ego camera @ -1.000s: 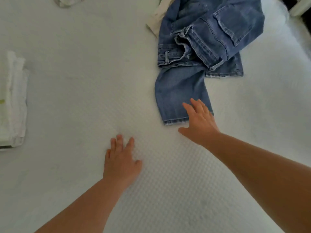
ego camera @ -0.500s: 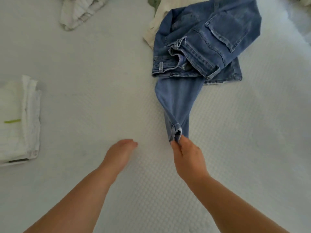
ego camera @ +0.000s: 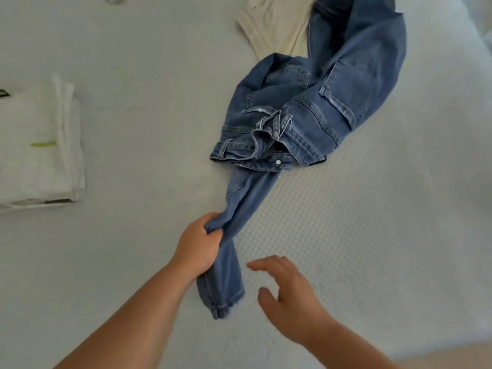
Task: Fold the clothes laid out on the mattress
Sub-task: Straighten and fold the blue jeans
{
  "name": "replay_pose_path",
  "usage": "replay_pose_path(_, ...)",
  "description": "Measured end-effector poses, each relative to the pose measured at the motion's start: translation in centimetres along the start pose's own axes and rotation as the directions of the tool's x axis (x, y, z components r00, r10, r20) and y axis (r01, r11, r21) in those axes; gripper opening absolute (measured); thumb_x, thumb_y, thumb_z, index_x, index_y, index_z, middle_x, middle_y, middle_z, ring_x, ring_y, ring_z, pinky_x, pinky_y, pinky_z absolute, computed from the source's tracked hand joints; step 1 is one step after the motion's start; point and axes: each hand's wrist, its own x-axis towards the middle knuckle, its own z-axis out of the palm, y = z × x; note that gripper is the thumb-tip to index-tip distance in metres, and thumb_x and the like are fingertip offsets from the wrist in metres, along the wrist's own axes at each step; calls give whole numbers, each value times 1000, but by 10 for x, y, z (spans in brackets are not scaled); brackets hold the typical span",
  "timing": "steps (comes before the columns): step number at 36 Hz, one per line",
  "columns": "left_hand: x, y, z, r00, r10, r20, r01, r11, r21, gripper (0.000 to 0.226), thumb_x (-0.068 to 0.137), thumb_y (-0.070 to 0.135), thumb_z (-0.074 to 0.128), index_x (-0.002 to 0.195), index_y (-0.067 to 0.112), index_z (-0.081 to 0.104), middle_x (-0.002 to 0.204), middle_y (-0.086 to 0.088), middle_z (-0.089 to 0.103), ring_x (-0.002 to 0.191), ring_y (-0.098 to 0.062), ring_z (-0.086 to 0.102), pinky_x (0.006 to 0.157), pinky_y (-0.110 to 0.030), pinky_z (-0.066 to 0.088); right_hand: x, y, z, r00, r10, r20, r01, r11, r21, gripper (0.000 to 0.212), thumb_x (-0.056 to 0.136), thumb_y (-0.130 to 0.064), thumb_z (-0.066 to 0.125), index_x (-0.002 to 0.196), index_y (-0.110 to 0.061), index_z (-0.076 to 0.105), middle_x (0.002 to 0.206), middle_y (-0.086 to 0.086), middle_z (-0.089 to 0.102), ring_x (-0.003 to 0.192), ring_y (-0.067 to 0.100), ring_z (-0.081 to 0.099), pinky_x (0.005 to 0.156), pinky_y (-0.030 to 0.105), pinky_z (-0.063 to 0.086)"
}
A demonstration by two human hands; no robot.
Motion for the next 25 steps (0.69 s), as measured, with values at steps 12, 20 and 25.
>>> replay_pose_path(12,-63,-128,-92,972,-165,-167,218,898,381,34,93,14,48,118,32,62,113,0,66,94,-20,60,74,-23,40,136,-14,-8,972,182,-146,-231,840,-491,118,65,-70,65,150,-18,2,156,3,1,143,24,-1,115,46,11)
replay_pose_path(20,-55,-103,-98,977,14,-214,33,976,214,39,78,19,68,116,26,62,104,15,53,97,1,44,86,-15,34,159,-25,26,890,299,-344,-426,814,-394,46,84,-24,54,127,-11,45,138,12,41,129,32,36,103,53,32)
replay_pose_path(25,-41,-61,-84,980,-41,-194,35,999,-36,67,82,32,66,141,27,36,101,13,55,82,9,49,74,-12,34,125,-51,1,888,288,-359,-289,956,50,23,76,-3,36,78,-19,52,67,0,54,65,25,50,53,31,40)
